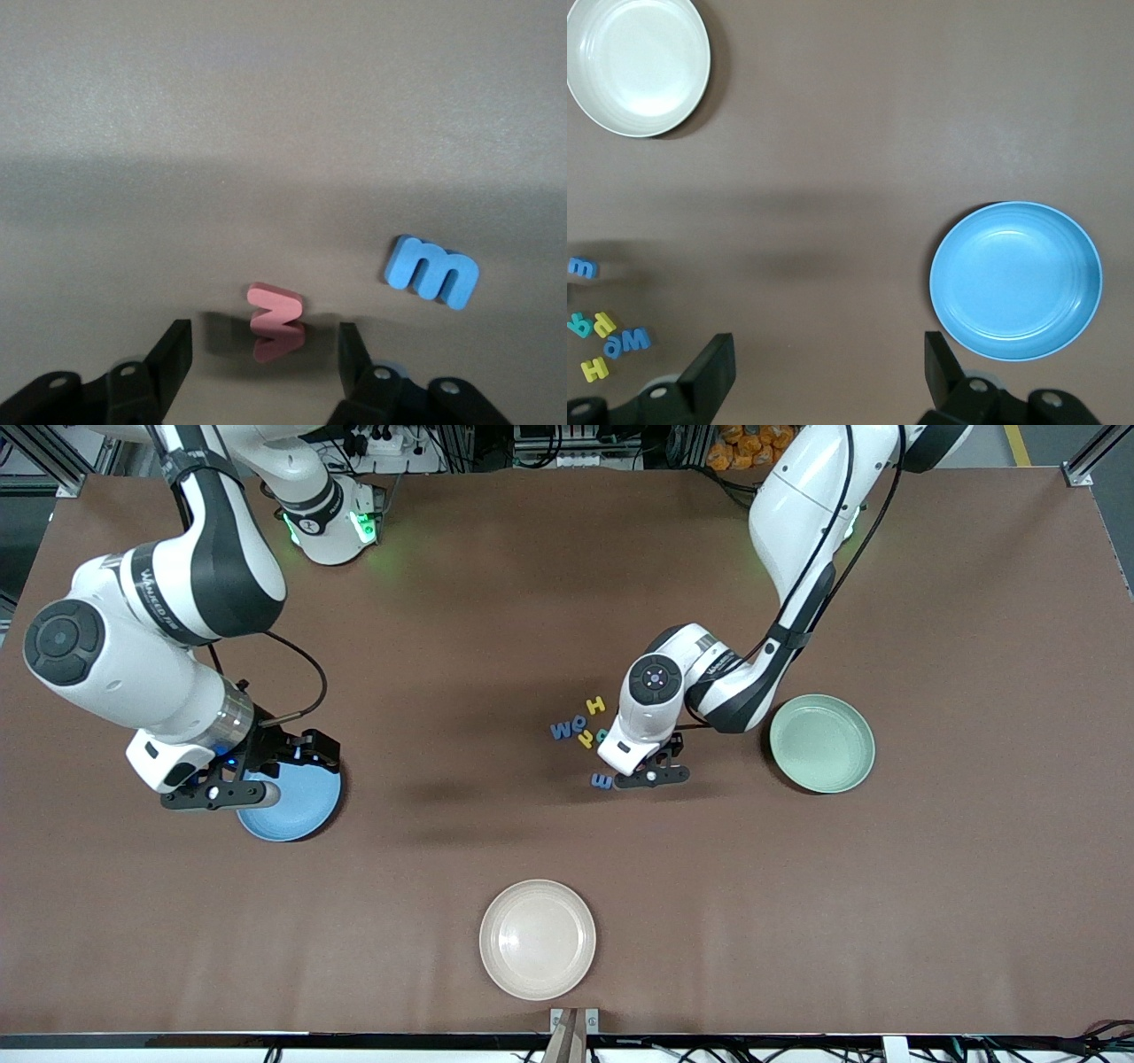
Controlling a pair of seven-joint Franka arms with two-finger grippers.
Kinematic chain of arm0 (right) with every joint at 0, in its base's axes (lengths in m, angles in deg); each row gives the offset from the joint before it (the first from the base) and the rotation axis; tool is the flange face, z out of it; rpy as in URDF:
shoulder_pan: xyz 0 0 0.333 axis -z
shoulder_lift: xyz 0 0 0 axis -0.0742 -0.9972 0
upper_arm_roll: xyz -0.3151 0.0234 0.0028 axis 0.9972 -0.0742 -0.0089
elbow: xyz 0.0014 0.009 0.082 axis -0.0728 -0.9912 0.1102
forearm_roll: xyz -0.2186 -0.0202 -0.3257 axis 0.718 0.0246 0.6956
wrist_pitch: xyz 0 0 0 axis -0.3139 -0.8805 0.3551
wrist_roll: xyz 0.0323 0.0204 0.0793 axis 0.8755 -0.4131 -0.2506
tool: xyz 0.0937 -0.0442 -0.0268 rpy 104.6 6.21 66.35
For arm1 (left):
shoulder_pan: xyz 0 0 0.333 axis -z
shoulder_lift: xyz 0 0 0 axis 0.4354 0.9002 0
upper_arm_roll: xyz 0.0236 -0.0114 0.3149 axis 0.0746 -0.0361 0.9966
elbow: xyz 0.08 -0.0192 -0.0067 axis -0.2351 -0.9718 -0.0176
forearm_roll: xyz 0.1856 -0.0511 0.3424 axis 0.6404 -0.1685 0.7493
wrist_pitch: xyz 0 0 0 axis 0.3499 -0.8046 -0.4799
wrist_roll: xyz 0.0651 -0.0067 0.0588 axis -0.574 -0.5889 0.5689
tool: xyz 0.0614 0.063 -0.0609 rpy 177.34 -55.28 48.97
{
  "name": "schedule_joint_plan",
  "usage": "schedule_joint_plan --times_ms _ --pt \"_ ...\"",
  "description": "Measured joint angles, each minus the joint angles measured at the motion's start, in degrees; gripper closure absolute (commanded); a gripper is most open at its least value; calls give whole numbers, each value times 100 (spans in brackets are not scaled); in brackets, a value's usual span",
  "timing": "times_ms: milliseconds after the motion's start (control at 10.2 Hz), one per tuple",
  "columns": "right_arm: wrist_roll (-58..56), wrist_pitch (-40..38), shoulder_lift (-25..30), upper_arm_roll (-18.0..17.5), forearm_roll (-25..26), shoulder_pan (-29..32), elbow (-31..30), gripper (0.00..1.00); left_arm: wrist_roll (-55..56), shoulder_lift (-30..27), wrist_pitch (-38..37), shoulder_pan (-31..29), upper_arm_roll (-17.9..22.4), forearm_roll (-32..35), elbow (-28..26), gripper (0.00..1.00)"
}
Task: Sort uppercase to blue plate, lowercase to green plate
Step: 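Drop the pink w on the green plate while the right gripper reaches letters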
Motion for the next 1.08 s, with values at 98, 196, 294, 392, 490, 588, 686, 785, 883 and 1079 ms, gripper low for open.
schedule_joint_plan --times_ms 98,196,294,392,490,588,686,785,883,1079 --pt "30 0 -2 1 0 -2 0 11 0 17 41 0 1 24 1 32" --pt "39 0 -10 2 0 -2 0 18 0 38 61 0 1 35 1 32" --pt "44 1 -30 2 0 -2 0 22 0 50 74 0 1 37 1 35" --pt "44 0 -66 -1 -1 -6 -1 24 0 55 93 0 2 39 2 38" --pt "41 -8 -115 -16 -5 -27 -2 24 0 58 114 0 2 42 2 42" --pt "40 -23 -165 -53 -7 -100 -5 21 0 66 126 0 2 44 3 44" --pt "40 -49 -208 -84 -8 -204 -7 20 0 73 132 0 3 44 4 47" --pt "43 -80 -246 -117 -8 -309 -13 18 0 78 134 0 4 45 5 50" --pt "76 -86 -299 -161 -9 -391 -24 18 0 81 140 0 4 46 8 54" --pt "284 -83 -414 -203 -9 -523 -28 18 0 81 150 2 4 48 20 67"
